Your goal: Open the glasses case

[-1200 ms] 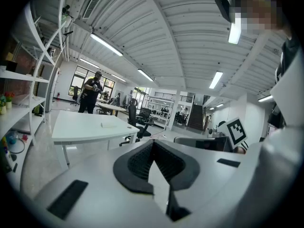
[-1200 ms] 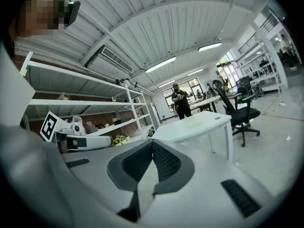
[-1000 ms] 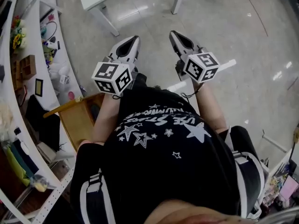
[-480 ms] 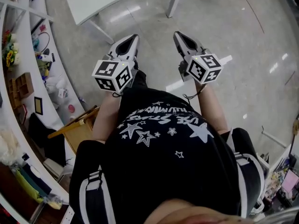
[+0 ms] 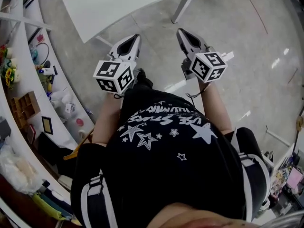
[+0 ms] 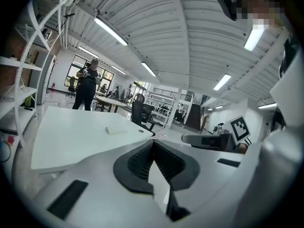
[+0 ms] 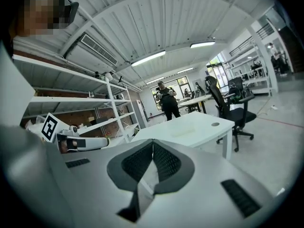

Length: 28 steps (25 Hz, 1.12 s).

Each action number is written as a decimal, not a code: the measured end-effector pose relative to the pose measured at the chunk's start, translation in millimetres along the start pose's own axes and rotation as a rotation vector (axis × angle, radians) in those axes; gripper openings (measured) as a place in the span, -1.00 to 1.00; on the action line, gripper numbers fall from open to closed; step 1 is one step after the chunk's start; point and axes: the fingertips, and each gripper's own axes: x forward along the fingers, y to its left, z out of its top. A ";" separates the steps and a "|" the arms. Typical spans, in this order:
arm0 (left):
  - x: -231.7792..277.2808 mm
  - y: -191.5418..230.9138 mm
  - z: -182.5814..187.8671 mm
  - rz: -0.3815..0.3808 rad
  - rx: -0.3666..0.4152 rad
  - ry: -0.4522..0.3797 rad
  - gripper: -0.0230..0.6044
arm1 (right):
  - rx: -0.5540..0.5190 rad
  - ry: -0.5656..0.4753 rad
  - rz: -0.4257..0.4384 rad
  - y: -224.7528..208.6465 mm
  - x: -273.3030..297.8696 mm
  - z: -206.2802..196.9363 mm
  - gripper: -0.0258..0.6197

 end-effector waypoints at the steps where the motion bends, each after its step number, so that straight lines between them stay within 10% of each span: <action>1: 2.6 8.7 1.9 -0.002 -0.003 0.003 -0.89 | -0.001 0.002 -0.001 1.4 11.5 2.6 -0.89; 28: 51.3 123.3 22.0 -0.001 -0.044 0.036 -0.89 | 0.027 0.048 0.007 -13.6 158.6 17.8 -0.89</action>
